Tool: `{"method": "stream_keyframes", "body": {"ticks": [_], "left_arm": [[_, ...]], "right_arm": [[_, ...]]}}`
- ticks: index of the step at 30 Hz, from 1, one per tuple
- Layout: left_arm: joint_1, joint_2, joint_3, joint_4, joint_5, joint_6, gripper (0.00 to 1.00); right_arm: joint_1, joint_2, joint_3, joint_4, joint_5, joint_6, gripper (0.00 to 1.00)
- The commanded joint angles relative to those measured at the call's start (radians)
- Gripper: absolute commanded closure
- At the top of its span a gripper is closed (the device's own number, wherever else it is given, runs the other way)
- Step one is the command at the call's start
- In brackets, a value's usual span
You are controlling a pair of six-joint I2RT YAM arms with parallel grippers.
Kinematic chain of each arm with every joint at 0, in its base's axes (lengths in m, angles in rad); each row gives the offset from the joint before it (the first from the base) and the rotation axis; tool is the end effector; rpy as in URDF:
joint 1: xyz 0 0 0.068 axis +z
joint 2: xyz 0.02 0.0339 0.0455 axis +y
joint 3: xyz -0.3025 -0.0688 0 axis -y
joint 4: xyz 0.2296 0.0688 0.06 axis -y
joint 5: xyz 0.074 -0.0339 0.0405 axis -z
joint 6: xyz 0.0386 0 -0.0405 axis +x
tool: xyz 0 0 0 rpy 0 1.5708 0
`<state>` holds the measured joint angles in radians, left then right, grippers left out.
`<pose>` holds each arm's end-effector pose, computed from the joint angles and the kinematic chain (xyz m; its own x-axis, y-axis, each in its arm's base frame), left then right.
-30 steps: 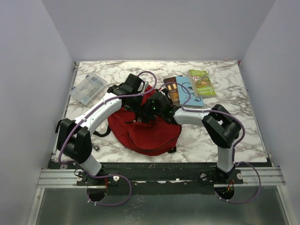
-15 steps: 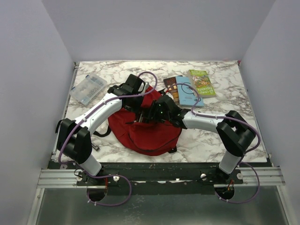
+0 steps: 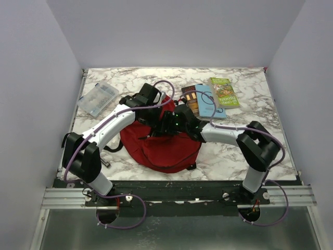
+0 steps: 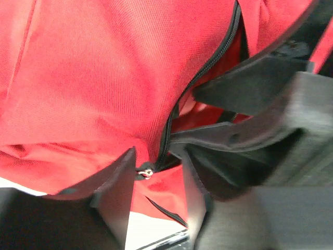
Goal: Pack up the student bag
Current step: Place the stationery in the student bag, then zip the student bag at the center of the board.
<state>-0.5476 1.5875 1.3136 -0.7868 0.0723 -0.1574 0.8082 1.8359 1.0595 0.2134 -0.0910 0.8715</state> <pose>0.2694 -0.1676 0.3134 -0.8220 0.3181 -0.4723 0.4258 0.8941 -0.1388 0.2739 0.2918 0.2273 -0.8290 0.2356 -0.5072 -0.2155 0.7024 0.6784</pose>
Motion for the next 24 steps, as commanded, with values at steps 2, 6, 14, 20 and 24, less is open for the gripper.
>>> {"method": "stream_keyframes", "body": {"ticks": [2,6,14,20,24], "left_arm": [[-0.004,-0.137,-0.004,-0.022,0.03,-0.025,0.42],[0.008,-0.25,-0.048,-0.029,-0.021,-0.051,0.26],[0.034,-0.562,-0.207,0.057,-0.211,-0.17,0.12],[0.037,-0.874,-0.325,0.127,-0.339,-0.227,0.1],[0.038,-1.027,-0.369,0.147,-0.364,-0.231,0.09]], "right_arm": [[-0.014,-0.184,-0.115,-0.092,-0.052,-0.135,0.32],[-0.01,-0.307,-0.156,-0.16,-0.05,-0.294,0.24],[0.089,-0.387,-0.08,-0.146,-0.119,-0.684,0.21],[0.217,-0.291,-0.038,-0.023,-0.154,-1.097,0.21],[0.264,-0.167,0.018,-0.006,-0.142,-1.301,0.21]]}}
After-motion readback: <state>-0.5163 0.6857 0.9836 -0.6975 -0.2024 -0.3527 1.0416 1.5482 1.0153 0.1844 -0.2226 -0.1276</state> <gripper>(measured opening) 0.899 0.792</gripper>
